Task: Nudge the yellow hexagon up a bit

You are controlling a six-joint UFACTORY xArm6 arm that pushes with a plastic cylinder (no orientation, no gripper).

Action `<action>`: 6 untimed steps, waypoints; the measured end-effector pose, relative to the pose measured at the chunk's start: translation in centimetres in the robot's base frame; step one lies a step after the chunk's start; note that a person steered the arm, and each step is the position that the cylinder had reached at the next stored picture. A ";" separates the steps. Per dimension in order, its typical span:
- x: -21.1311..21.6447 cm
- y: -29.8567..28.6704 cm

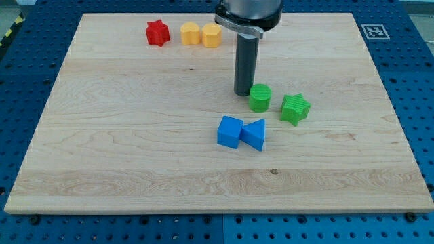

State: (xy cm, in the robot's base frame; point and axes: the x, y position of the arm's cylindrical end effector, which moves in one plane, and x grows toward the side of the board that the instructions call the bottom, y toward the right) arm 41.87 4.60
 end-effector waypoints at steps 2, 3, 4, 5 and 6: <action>0.8 0.9; 0.8 -0.8; 0.6 -3.2; -3.2 -7.9; -8.6 -8.4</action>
